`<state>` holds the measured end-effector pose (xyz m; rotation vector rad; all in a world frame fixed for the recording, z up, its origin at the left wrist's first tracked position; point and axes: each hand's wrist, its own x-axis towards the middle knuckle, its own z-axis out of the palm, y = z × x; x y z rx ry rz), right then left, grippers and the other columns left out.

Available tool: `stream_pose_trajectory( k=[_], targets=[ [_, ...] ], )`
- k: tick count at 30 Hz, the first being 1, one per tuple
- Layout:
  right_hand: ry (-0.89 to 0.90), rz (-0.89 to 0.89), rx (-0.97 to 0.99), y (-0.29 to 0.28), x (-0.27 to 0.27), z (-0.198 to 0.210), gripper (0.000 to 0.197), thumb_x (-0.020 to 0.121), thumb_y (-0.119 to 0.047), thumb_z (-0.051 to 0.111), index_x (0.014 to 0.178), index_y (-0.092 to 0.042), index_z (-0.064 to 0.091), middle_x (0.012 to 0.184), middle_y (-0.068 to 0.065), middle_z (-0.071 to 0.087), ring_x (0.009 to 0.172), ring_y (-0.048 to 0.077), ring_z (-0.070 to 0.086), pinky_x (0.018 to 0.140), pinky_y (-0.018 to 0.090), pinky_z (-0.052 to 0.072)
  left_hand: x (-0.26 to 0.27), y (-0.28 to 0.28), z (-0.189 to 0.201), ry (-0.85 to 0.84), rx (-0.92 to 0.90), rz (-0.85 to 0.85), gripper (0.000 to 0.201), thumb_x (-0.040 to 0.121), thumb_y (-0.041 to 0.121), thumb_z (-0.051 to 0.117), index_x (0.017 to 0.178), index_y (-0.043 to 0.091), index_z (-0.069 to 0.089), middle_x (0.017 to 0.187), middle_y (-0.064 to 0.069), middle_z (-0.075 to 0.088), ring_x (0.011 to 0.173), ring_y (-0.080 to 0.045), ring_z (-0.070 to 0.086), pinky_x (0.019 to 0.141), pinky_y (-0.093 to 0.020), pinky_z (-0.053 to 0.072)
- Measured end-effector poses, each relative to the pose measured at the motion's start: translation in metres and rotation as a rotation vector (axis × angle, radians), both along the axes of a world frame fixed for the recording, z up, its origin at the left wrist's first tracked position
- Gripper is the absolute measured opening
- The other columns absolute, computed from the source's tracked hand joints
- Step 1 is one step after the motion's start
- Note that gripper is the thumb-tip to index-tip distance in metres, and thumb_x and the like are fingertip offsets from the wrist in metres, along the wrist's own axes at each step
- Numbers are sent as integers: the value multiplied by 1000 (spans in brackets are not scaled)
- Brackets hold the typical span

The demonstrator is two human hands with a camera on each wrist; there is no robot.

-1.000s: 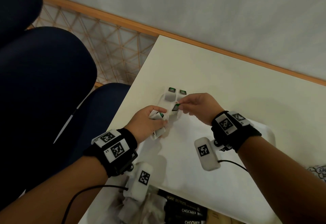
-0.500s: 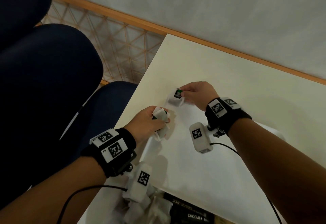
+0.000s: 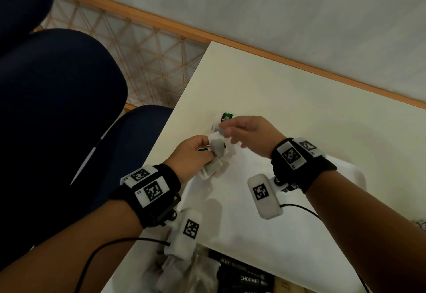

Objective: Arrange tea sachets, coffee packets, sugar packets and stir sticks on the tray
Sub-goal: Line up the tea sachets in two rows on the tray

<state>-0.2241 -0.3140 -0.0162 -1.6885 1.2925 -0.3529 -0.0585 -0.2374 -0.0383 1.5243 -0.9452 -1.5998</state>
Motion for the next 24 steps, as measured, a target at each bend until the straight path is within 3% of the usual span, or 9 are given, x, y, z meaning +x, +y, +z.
stream_pose_trajectory(
  k=[3, 7, 9, 12, 14, 18, 21, 24],
  targets=[
    [-17, -5, 92, 11, -1, 2, 23, 89, -20, 63, 111, -20, 69, 84, -7, 68, 68, 1, 59, 57, 6, 41, -4, 0, 3, 29, -7, 15, 27, 89, -7, 51, 98, 14, 65, 99, -7, 64, 79, -20, 61, 67, -33, 55],
    [-90, -95, 120, 19, -2, 6, 7, 81, -20, 74, 86, -21, 70, 78, -6, 68, 64, 0, 58, 59, 11, 44, -7, 0, 5, 29, -6, 14, 20, 89, -2, 56, 99, 14, 62, 93, -5, 64, 72, -16, 62, 61, -28, 54],
    [-129, -120, 120, 20, -3, 10, 9, 79, -18, 75, 77, -21, 68, 71, -4, 67, 65, 6, 60, 60, 16, 47, -8, 1, 5, 18, 0, 12, 19, 89, 1, 59, 102, 15, 62, 95, -6, 66, 77, -16, 63, 68, -29, 55],
    [-194, -164, 149, 20, -7, 14, 12, 79, -12, 75, 74, -17, 65, 65, 0, 67, 63, 12, 62, 59, 22, 50, -8, 2, 5, 46, 23, 16, 20, 88, 3, 62, 102, 17, 63, 100, -9, 68, 86, -19, 64, 82, -41, 54],
    [-193, -173, 139, 20, -9, 16, 12, 78, -10, 76, 74, -16, 66, 64, 1, 67, 59, 12, 62, 58, 23, 50, -8, 2, 6, 68, 34, 20, 19, 86, 6, 66, 102, 16, 64, 94, -9, 67, 81, -18, 62, 79, -39, 55],
    [-158, -147, 96, 26, -9, 14, 13, 75, -10, 79, 78, -13, 67, 70, 8, 69, 60, 12, 60, 61, 24, 52, -10, 3, 9, 148, 53, 28, 19, 83, 8, 70, 100, 13, 64, 86, -5, 68, 71, -15, 63, 60, -27, 56],
    [-197, -119, 116, 28, -8, 12, 16, 75, -2, 76, 85, -13, 68, 73, 9, 67, 65, 16, 61, 67, 28, 53, -11, 4, 8, 183, 60, 19, 16, 85, 6, 68, 99, 13, 65, 86, -6, 70, 69, -15, 64, 59, -26, 56],
    [-257, -67, 161, 29, -12, 12, 29, 74, 7, 74, 95, -12, 67, 80, 8, 68, 70, 14, 63, 72, 25, 54, -12, 5, 7, 199, 62, 22, 11, 89, 9, 63, 97, 16, 67, 87, -6, 70, 74, -16, 64, 63, -28, 54]
  ],
)
